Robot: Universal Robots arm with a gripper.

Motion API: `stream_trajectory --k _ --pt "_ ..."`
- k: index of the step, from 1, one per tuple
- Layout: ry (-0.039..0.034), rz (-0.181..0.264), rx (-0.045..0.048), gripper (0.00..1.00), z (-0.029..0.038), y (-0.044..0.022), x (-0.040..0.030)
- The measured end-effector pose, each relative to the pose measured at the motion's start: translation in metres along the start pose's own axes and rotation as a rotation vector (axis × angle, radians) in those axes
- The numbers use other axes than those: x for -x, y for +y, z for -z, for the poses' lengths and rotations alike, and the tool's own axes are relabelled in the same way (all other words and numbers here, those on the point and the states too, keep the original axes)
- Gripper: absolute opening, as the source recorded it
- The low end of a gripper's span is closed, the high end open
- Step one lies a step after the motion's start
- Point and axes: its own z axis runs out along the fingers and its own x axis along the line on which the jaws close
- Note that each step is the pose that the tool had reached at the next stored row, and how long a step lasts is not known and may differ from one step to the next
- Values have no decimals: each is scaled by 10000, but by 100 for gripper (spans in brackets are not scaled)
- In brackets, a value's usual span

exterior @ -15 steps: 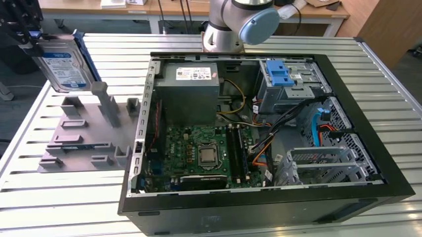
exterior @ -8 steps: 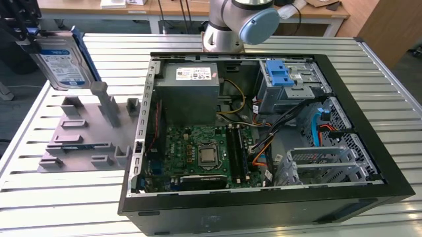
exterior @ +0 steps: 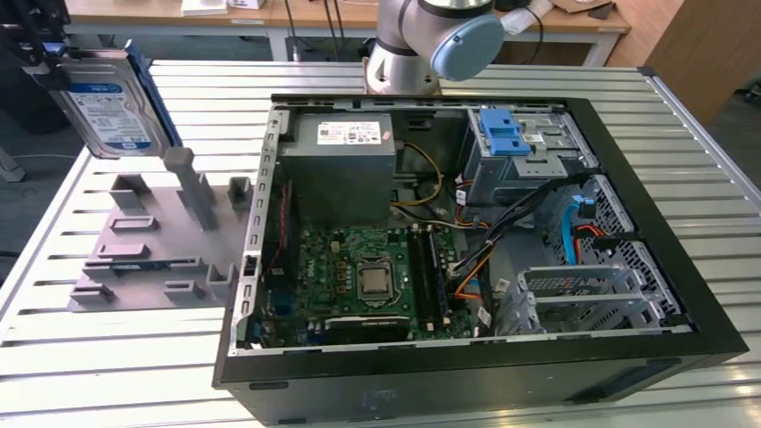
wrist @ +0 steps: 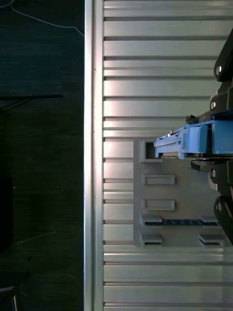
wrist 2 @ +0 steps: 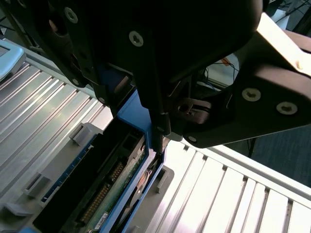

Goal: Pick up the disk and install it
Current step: 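Pick up the disk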

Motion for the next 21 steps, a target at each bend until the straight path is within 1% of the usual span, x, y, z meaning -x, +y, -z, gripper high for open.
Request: stream_trajectory --k 21 --pt "0 -1 0 36 164 0 4"
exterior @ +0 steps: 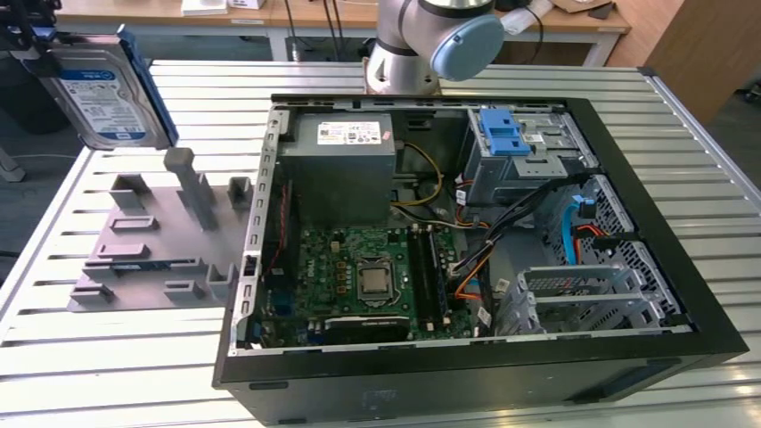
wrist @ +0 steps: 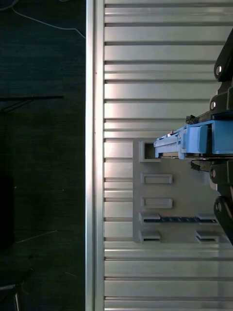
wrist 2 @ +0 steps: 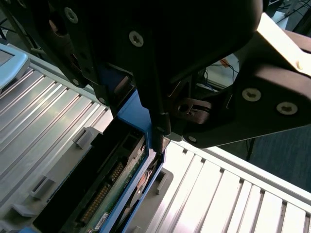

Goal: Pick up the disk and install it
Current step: 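Pick up the disk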

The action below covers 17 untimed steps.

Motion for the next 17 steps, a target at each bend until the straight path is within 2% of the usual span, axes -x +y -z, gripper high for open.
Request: stream_trajectory --k 17 --pt "0 0 0 36 179 0 4"
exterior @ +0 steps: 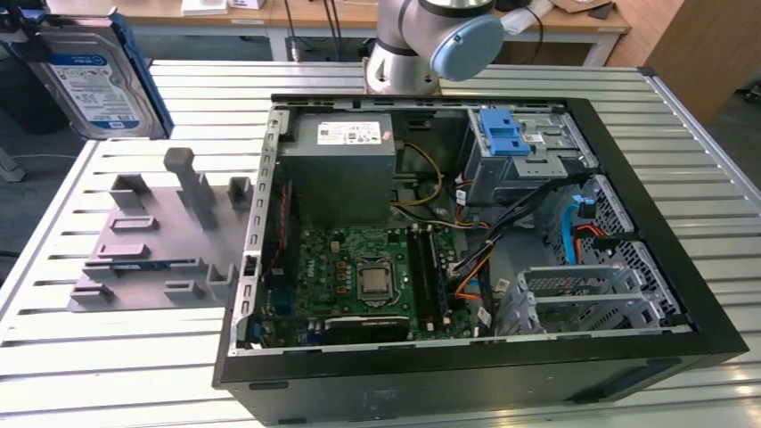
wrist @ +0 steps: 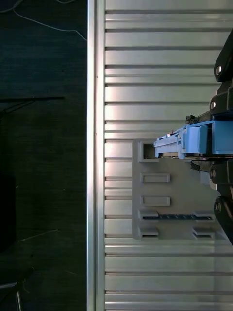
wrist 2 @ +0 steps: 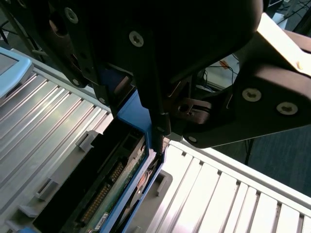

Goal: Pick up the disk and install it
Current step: 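Pick up the disk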

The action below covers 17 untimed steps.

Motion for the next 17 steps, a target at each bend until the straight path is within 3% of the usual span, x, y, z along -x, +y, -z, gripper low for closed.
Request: stream_trajectory --k 17 --pt "0 0 0 36 186 0 4"
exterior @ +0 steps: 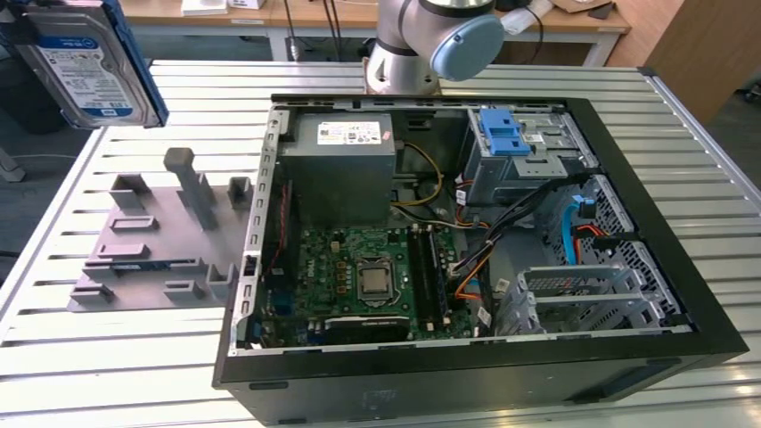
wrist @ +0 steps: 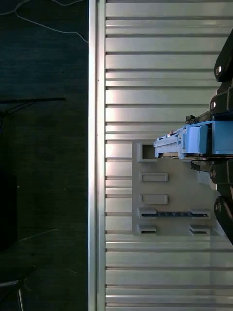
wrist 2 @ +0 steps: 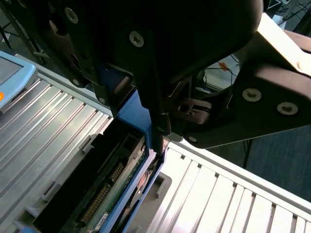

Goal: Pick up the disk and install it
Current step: 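Pick up the disk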

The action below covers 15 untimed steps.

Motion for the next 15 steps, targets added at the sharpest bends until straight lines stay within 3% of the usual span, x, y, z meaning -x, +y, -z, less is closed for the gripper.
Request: stream_trajectory --k 15 --pt "0 0 -1 36 161 1 4"
